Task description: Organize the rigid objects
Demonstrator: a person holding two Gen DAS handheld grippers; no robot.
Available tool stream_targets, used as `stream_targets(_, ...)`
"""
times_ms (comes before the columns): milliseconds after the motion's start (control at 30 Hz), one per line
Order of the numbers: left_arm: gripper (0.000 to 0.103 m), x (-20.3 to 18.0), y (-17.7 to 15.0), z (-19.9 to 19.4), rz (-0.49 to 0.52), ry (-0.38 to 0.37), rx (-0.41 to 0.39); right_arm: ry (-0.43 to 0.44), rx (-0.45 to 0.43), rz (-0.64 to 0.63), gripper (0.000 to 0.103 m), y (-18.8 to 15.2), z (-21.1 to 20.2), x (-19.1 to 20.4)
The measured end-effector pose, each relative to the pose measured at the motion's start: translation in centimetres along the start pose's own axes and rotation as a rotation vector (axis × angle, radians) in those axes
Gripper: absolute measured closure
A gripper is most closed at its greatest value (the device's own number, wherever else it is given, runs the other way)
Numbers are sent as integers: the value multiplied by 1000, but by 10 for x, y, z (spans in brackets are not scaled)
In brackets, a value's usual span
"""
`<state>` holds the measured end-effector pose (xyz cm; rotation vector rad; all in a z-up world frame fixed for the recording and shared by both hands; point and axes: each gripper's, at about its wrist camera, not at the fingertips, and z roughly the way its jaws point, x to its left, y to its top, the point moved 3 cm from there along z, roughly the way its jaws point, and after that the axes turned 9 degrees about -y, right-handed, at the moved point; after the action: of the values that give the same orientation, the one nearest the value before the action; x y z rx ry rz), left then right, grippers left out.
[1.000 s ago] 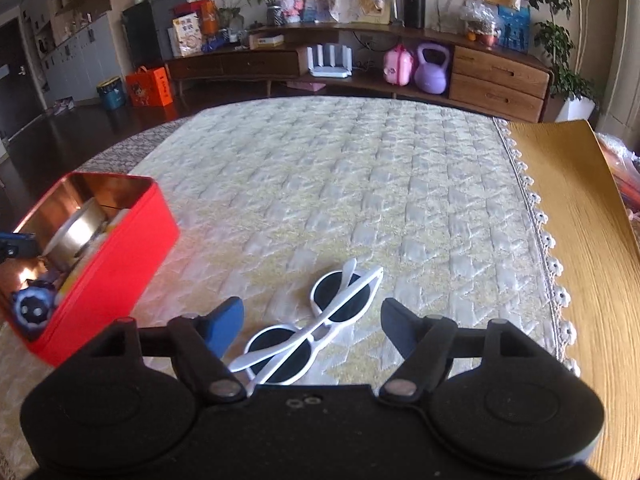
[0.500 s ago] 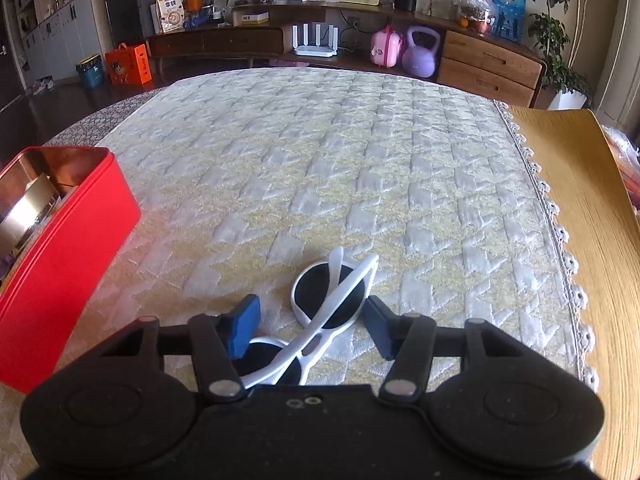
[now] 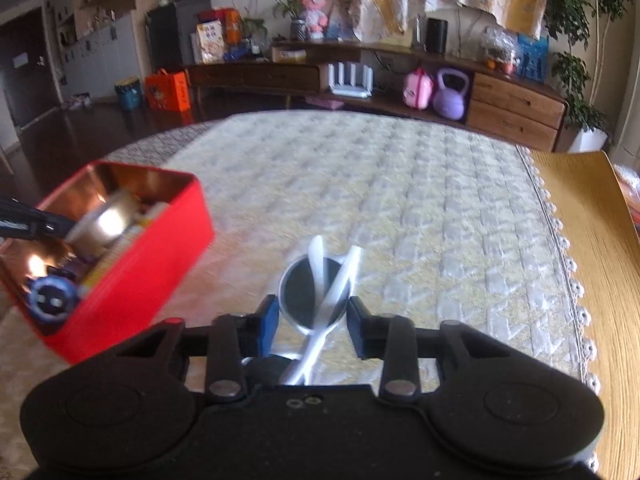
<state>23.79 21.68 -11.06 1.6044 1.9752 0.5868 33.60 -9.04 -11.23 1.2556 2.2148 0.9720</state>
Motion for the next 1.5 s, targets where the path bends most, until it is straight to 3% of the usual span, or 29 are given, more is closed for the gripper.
stream_targets(133,93,-2,0,-6,2,-6,-14,2,-67,-21,99,10,-14,2)
stream_targets(267,93,-4,0,-15,3,-19,-30,11,-56,-18,101,12,-13,2)
stream_targets(500,92,-7,-4,-21,8,-35,-41,46,48,-78,98,-6,-4,2)
stream_targets(600,92,-8,-7,-19,5,-45,-39,54,95,-72,90,-15,0,2)
stream_targets(633,92,-8,-7,-19,1,-45,-40,54,96,-73,82,-16,-1,2)
stream_targets(700,92,-8,-8,-19,-8,-48,-42,56,74,-63,43,-19,-7,-3)
stream_targets(733,92,-9,-8,-20,-11,-54,-43,54,56,-62,12,-21,-11,-5)
stream_targets(800,92,-10,-9,-20,-9,-60,-46,63,79,-72,21,-26,-9,-6)
stream_targets(833,92,-11,-9,-20,-5,-59,-48,62,101,-69,32,-29,-5,-5)
stream_targets(967,91,-15,-8,-19,-8,-64,-50,43,143,-112,45,-43,9,5)
stream_targets(1233,83,-15,-9,-19,-25,-69,-52,12,118,-138,51,-48,15,13)
stream_targets(1333,68,-12,-10,-20,-39,-59,-62,25,108,-135,63,-48,12,12)
stream_targets(1400,41,-11,-10,-22,-52,-52,-72,24,105,-130,63,-48,11,12)
stream_targets(1500,37,-10,-10,-27,-54,-42,-96,11,88,-132,63,-49,8,13)
